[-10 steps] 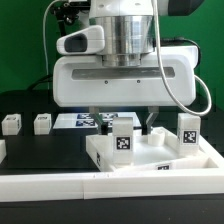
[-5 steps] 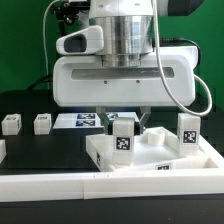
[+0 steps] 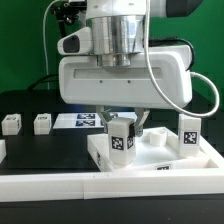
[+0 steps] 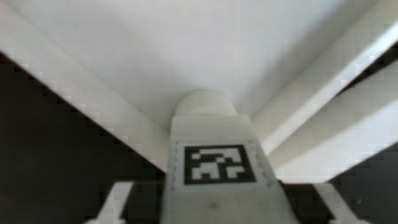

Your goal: Assemble square table

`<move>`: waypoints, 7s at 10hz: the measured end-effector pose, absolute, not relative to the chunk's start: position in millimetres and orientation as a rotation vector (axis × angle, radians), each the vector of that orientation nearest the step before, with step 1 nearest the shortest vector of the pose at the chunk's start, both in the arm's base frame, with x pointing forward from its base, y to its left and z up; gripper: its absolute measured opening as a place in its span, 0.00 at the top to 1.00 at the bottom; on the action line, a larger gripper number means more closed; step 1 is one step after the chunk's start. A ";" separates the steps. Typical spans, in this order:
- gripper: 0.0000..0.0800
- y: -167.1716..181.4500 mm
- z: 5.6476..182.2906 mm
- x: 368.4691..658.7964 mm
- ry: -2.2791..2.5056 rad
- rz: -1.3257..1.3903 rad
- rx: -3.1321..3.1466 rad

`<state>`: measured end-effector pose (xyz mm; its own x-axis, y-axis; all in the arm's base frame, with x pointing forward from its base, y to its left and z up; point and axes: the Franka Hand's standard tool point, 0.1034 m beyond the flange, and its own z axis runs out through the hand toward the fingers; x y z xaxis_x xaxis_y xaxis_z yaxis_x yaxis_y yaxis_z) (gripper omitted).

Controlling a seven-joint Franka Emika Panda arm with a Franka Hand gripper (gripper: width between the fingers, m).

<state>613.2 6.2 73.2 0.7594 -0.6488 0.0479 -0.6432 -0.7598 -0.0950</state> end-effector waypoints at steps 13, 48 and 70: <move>0.28 14.3 70.9 612.0 1.891 -0.086 -2.385; 0.64 14.7 70.9 612.7 1.897 -0.085 -2.387; 0.46 5.6 72.2 610.5 0.273 -0.065 -3.093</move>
Offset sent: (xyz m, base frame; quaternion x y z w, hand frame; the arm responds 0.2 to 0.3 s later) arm -0.0078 0.0038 -0.0036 -0.0142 0.0044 0.2379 0.9712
